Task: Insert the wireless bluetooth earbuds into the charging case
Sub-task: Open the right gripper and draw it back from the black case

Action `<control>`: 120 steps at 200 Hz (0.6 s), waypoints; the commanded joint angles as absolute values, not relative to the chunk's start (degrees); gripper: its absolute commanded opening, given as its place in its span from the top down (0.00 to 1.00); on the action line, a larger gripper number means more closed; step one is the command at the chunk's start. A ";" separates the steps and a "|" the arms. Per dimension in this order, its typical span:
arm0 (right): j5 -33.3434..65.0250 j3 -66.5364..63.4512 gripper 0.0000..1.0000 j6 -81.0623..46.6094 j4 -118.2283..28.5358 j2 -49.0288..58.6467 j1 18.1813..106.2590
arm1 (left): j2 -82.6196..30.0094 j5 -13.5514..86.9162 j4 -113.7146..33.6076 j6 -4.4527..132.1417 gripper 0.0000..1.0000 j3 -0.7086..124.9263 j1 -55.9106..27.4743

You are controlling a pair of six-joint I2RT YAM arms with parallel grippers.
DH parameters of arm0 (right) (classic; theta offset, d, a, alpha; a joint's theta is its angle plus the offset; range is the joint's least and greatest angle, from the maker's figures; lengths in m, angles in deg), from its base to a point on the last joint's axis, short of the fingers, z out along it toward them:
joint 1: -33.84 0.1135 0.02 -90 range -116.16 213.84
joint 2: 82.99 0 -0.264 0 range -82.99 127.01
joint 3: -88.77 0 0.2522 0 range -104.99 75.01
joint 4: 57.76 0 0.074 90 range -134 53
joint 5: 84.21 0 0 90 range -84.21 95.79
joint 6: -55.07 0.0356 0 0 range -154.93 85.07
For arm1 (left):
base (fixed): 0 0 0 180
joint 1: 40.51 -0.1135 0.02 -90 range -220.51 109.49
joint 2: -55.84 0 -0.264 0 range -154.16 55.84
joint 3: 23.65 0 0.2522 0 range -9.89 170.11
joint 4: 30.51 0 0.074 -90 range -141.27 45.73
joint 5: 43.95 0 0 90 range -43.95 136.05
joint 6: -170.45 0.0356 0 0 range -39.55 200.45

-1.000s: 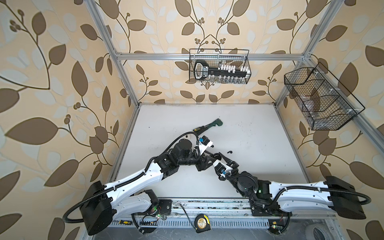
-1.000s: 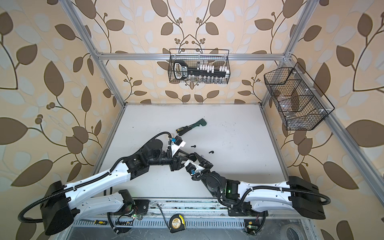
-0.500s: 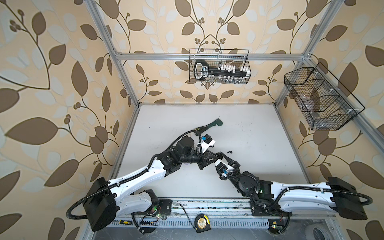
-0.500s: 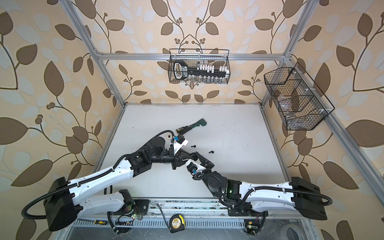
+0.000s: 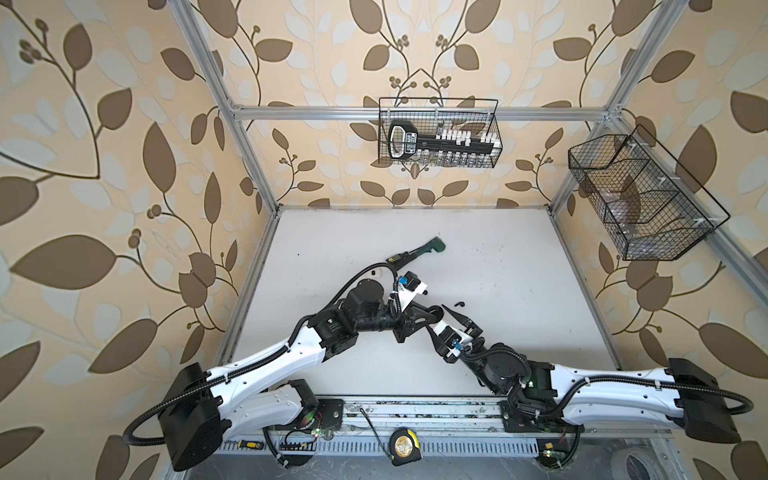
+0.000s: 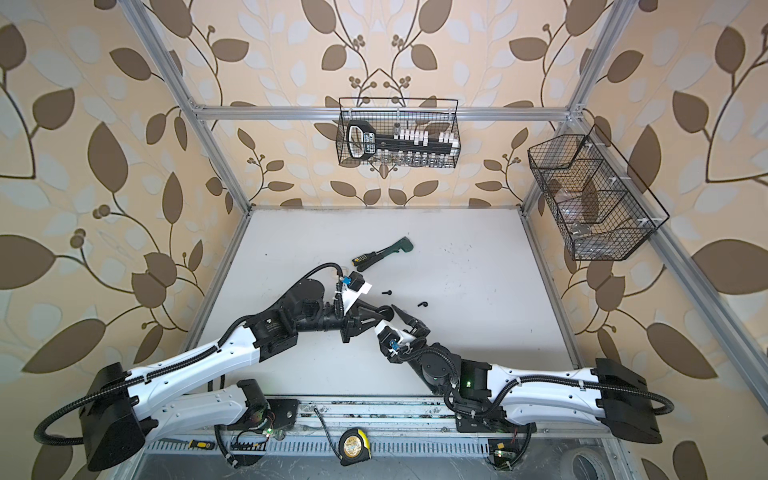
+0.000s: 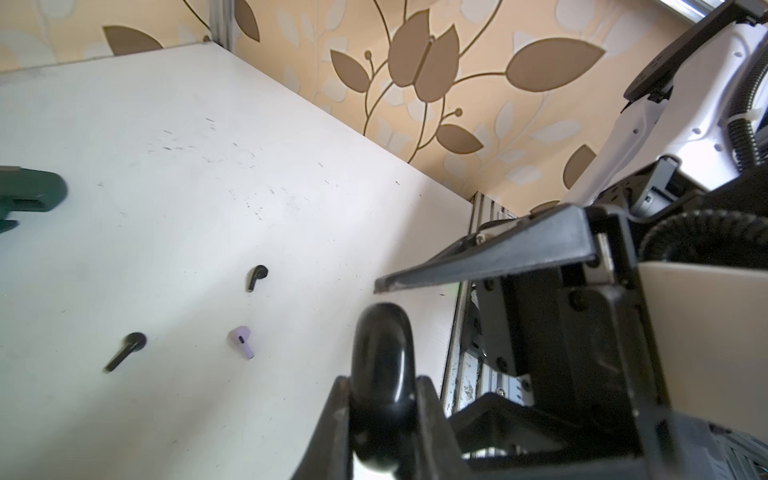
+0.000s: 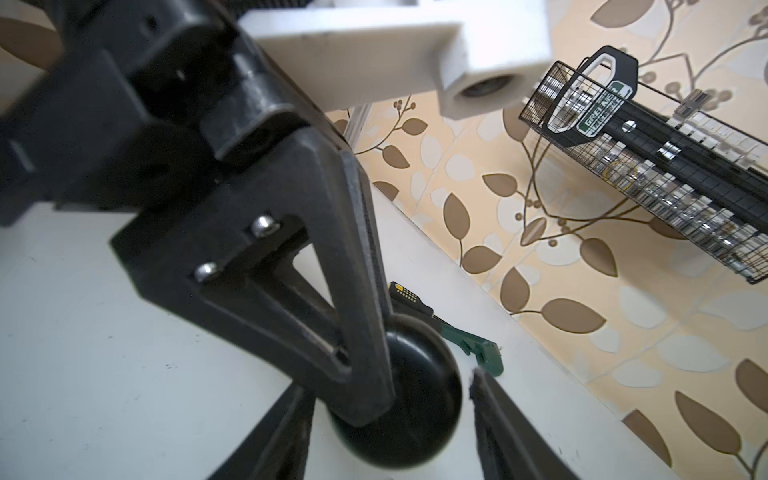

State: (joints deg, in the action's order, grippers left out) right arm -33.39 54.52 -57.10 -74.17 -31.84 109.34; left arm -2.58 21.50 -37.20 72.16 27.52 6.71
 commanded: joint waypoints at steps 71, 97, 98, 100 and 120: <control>-28.57 55.10 0.40 -49.82 -72.60 -40.84 107.43 | 8.16 21.81 -19.52 83.64 1.00 13.71 6.69; -27.35 54.38 0.41 -48.52 -72.09 -40.05 106.56 | 6.13 16.55 -18.32 86.72 1.00 13.63 6.77; -27.26 54.37 0.41 -48.54 -72.02 -40.08 106.54 | 6.07 16.45 -18.24 86.84 1.00 13.60 6.78; -27.15 54.29 0.41 -48.61 -71.99 -40.07 106.53 | 5.95 16.26 -18.03 87.01 1.00 13.52 6.76; -26.94 54.18 0.41 -48.55 -71.68 -39.87 106.61 | 5.06 14.97 -15.27 88.77 1.00 11.89 6.78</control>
State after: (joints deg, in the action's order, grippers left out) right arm -28.17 54.54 -49.60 -72.11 -40.01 106.78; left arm 5.56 20.30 -22.06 83.98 12.85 6.71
